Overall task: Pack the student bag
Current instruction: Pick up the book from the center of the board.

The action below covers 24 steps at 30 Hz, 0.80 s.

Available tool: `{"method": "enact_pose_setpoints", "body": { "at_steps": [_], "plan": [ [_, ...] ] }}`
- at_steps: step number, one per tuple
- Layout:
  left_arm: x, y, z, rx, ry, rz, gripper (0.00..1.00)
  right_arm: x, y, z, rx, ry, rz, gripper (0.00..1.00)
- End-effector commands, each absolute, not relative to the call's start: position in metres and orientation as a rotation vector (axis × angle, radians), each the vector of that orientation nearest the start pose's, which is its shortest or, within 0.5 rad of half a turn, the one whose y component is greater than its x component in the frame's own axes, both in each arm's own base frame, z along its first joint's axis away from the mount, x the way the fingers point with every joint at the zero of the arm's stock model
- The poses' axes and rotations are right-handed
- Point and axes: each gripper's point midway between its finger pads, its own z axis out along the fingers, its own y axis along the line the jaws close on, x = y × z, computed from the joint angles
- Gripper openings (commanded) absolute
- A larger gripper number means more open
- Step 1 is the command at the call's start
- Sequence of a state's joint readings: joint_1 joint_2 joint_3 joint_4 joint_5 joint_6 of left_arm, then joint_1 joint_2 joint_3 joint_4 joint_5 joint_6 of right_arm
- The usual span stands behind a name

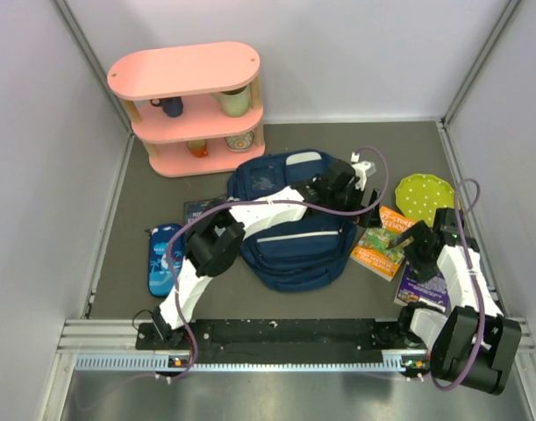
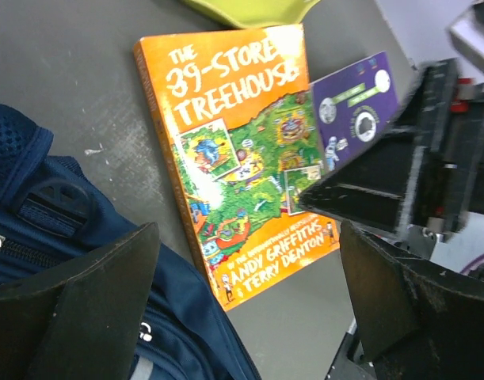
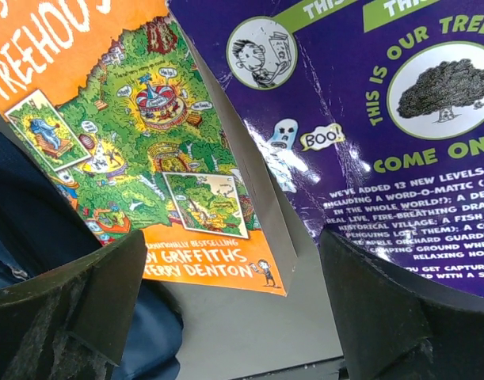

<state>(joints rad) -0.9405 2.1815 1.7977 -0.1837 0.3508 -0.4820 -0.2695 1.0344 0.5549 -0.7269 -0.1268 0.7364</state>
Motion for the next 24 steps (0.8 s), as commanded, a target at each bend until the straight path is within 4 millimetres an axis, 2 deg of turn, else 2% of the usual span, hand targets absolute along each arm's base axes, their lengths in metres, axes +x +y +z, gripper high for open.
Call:
{"method": "enact_pose_setpoints", "body": {
  "at_steps": [1,3,4,6,8,11,14,19,24],
  "plan": [
    [0.299,-0.541,0.135,0.722,2.211,-1.172,0.99,0.223,-0.011,0.026,1.277,2.363,0.365,0.86],
    [0.301,-0.543,0.127,0.715,2.225,-1.169,0.99,0.227,-0.007,0.027,1.252,2.361,0.42,0.84],
    [0.302,-0.543,0.116,0.717,2.247,-1.162,0.99,0.228,-0.006,0.028,1.246,2.357,0.43,0.82],
    [0.303,-0.546,0.11,0.714,2.264,-1.163,0.99,0.23,-0.003,0.03,1.222,2.358,0.459,0.81],
    [0.303,-0.545,0.096,0.709,2.3,-1.147,0.99,0.234,0.002,0.039,1.182,2.336,0.512,0.78],
    [0.303,-0.543,0.082,0.693,2.338,-1.125,0.99,0.234,-0.001,0.054,1.172,2.267,0.498,0.78],
    [0.303,-0.539,0.072,0.671,2.376,-1.12,0.99,0.231,-0.009,0.057,1.19,2.229,0.441,0.81],
    [0.302,-0.533,0.063,0.662,2.408,-1.119,0.99,0.224,-0.013,0.037,1.255,2.296,0.377,0.81],
    [0.29,-0.537,0.055,0.702,2.438,-1.201,0.99,0.231,-0.01,0.027,1.249,2.334,0.418,0.8]
  ]
}}
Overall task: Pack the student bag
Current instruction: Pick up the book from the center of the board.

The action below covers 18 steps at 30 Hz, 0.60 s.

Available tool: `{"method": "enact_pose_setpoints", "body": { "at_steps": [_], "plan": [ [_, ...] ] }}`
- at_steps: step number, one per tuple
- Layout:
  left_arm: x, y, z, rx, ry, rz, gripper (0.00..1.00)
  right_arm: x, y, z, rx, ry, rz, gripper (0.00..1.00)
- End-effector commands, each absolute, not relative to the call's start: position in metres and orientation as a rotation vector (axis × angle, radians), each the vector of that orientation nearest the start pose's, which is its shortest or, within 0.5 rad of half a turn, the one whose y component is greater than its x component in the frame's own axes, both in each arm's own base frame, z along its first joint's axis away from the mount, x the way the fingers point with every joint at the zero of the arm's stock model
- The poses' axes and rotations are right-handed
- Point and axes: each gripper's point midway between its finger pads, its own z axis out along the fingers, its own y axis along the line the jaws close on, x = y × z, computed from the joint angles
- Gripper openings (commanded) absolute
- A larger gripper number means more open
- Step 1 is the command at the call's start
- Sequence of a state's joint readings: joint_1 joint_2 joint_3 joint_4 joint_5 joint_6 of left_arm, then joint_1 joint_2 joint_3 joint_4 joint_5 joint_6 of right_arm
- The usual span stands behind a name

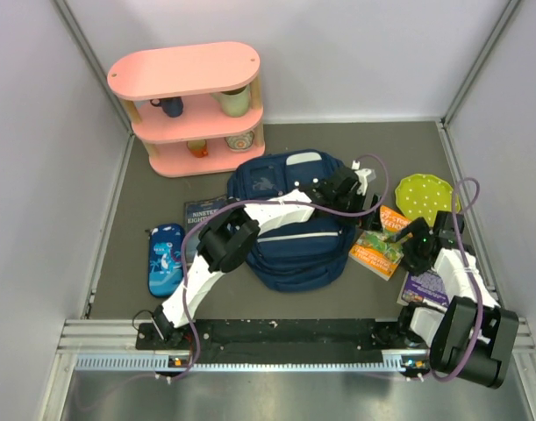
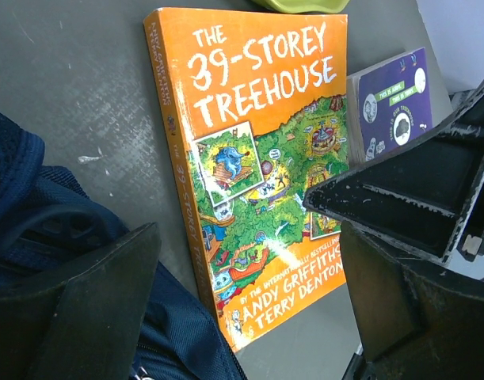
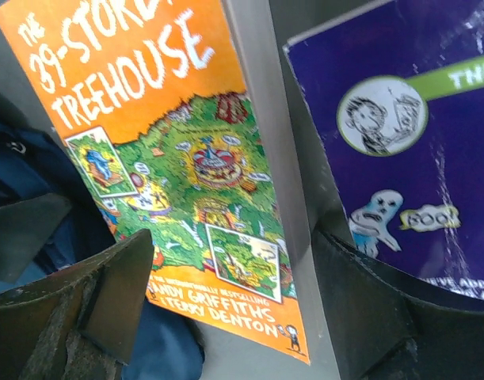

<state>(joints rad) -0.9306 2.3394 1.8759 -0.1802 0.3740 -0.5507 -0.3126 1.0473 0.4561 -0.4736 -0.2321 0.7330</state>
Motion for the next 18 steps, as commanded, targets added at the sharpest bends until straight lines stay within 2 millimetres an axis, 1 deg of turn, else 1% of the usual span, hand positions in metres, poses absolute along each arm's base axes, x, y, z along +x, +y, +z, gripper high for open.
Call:
{"method": "enact_pose_setpoints", "body": {
  "at_steps": [1,3,4,6,7,8,9,12,13,18],
  "plan": [
    [0.288,-0.539,0.052,0.699,2.444,-1.22,0.99,0.233,-0.009,0.026,1.25,2.339,0.427,0.79],
    [0.281,-0.542,0.051,0.718,2.451,-1.269,0.99,0.238,-0.006,0.029,1.233,2.324,0.462,0.77],
    [0.278,-0.542,0.046,0.712,2.468,-1.28,0.98,0.239,-0.005,0.03,1.226,2.317,0.475,0.73],
    [0.275,-0.543,0.041,0.711,2.482,-1.297,0.98,0.241,-0.005,0.032,1.225,2.305,0.48,0.7],
    [0.274,-0.543,0.04,0.704,2.487,-1.307,0.98,0.241,-0.005,0.033,1.222,2.298,0.481,0.65],
    [0.273,-0.544,0.039,0.7,2.491,-1.317,0.98,0.242,-0.005,0.034,1.216,2.294,0.484,0.63],
    [0.268,-0.545,0.035,0.714,2.502,-1.345,0.98,0.242,-0.005,0.035,1.212,2.291,0.487,0.56],
    [0.264,-0.547,0.029,0.695,2.528,-1.388,0.98,0.244,-0.004,0.038,1.202,2.279,0.497,0.48],
    [0.263,-0.546,0.025,0.69,2.538,-1.39,0.98,0.244,-0.003,0.039,1.201,2.28,0.503,0.48],
    [0.261,-0.547,0.023,0.686,2.539,-1.408,0.98,0.243,-0.001,0.039,1.197,2.28,0.524,0.47]
  ]
}}
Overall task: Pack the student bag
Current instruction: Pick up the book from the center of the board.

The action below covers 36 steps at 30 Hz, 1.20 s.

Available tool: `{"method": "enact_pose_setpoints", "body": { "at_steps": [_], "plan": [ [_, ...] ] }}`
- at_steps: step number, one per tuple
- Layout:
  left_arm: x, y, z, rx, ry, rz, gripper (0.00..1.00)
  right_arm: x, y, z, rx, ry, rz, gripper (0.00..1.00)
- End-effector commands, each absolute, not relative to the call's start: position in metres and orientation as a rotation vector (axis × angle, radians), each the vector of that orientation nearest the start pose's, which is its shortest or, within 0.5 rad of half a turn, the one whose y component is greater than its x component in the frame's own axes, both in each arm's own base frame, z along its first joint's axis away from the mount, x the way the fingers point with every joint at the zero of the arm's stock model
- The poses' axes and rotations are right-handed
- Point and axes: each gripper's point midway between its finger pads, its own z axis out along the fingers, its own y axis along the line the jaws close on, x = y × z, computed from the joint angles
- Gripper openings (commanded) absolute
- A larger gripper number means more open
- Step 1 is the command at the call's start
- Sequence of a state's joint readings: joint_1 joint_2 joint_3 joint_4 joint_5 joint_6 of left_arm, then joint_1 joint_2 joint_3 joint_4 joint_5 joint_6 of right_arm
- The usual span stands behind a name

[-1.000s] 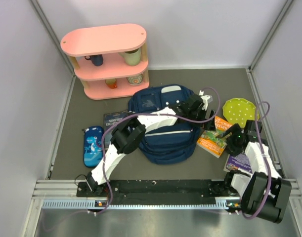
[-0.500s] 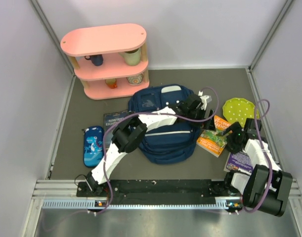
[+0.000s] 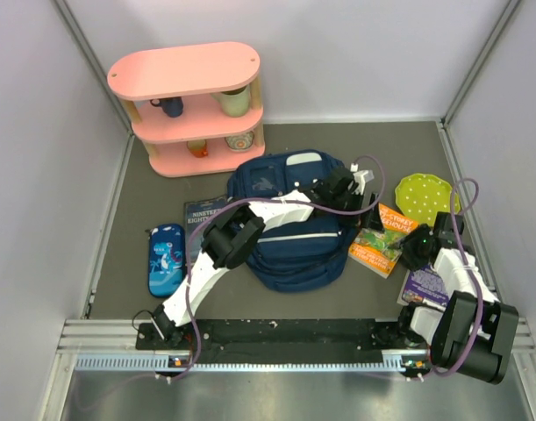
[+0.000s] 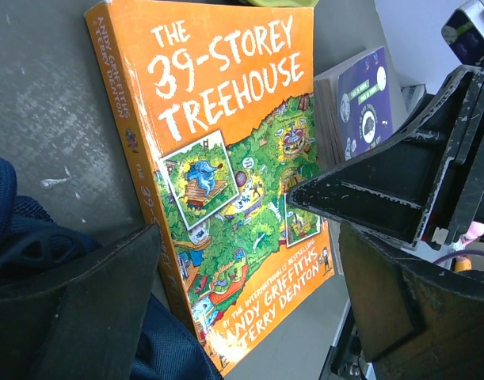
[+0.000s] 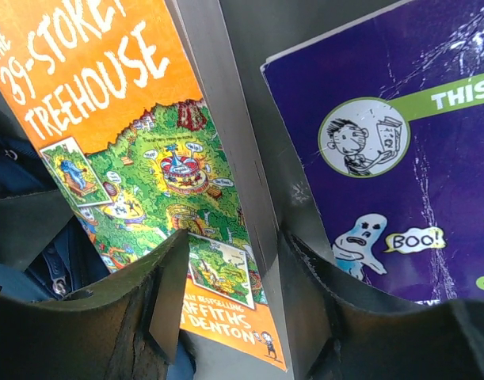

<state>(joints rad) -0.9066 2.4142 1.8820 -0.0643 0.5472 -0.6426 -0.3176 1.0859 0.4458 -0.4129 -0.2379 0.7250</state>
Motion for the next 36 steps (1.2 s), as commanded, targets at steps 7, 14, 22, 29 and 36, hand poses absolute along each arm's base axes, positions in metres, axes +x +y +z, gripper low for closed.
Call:
{"method": "enact_pose_setpoints", "body": {
  "at_steps": [7,14,22,29,36],
  "plan": [
    [0.271,-0.534,0.014,0.627,2.583,-1.248,0.95,0.242,0.005,0.041,1.172,2.277,0.563,0.44],
    [0.301,-0.512,0.016,0.619,2.563,-0.882,0.98,0.238,0.01,0.044,1.17,2.256,0.599,0.51],
    [0.274,-0.535,0.013,0.707,2.584,-1.062,0.96,0.237,0.013,0.043,1.152,2.263,0.615,0.33],
    [0.272,-0.542,0.025,0.706,2.544,-1.097,0.95,0.244,0.017,0.067,1.075,2.185,0.667,0.06],
    [0.272,-0.548,0.038,0.718,2.507,-1.144,0.92,0.242,0.023,0.064,1.061,2.197,0.711,0.25]
  ]
}}
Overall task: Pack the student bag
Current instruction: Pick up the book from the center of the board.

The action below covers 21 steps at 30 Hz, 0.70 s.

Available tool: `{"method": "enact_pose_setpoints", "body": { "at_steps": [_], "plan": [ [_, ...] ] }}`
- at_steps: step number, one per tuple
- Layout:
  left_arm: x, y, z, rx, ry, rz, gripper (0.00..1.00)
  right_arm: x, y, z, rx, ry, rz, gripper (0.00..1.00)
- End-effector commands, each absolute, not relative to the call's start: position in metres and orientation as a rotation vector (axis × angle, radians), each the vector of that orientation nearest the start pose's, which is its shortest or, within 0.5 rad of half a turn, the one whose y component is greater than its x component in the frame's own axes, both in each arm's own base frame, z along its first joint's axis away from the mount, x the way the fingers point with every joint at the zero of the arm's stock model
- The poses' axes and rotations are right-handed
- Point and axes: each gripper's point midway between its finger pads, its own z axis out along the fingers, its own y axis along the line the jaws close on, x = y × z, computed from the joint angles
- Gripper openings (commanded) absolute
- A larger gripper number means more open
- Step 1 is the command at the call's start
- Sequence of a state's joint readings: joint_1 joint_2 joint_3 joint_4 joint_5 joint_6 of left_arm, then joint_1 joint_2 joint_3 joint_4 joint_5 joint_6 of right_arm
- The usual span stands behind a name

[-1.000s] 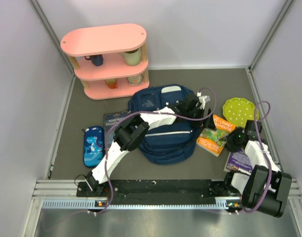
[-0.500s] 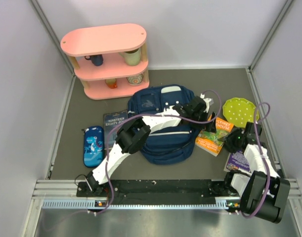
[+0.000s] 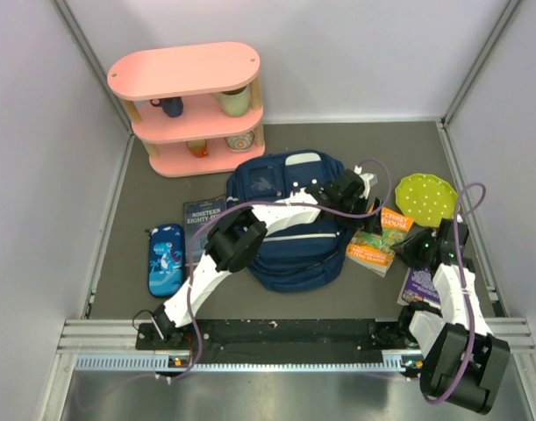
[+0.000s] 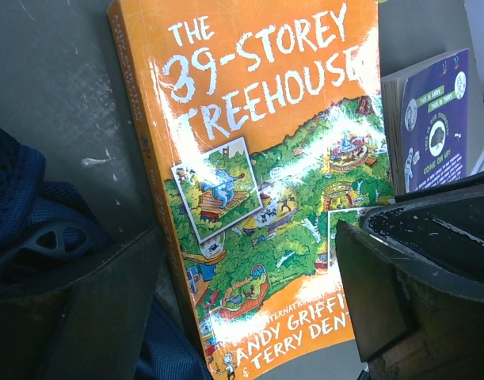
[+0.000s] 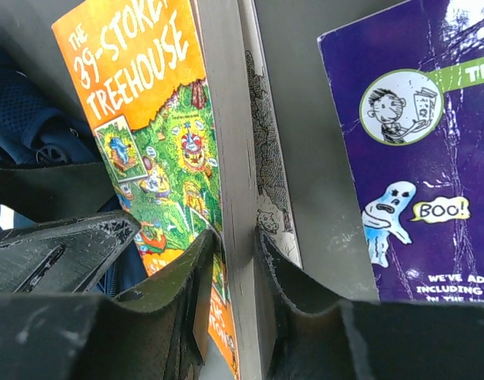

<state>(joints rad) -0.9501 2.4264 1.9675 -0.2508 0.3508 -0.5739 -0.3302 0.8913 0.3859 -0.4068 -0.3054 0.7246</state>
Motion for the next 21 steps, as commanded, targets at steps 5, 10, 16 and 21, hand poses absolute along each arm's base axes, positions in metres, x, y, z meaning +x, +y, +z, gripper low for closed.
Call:
{"method": "enact_pose_setpoints", "body": {
  "at_steps": [5,10,16,21],
  "plan": [
    [0.271,-0.553,0.047,0.72,2.481,-1.197,0.89,0.245,0.028,0.058,1.045,2.227,0.76,0.27],
    [0.271,-0.556,0.057,0.725,2.457,-1.232,0.87,0.247,0.028,0.06,1.022,2.232,0.763,0.0],
    [0.281,-0.55,0.098,0.705,2.368,-1.217,0.93,0.243,0.018,0.077,1.038,2.213,0.667,0.0],
    [0.294,-0.537,0.167,0.661,2.211,-1.227,0.99,0.241,0.018,0.104,1.025,2.165,0.663,0.0]
  ]
}}
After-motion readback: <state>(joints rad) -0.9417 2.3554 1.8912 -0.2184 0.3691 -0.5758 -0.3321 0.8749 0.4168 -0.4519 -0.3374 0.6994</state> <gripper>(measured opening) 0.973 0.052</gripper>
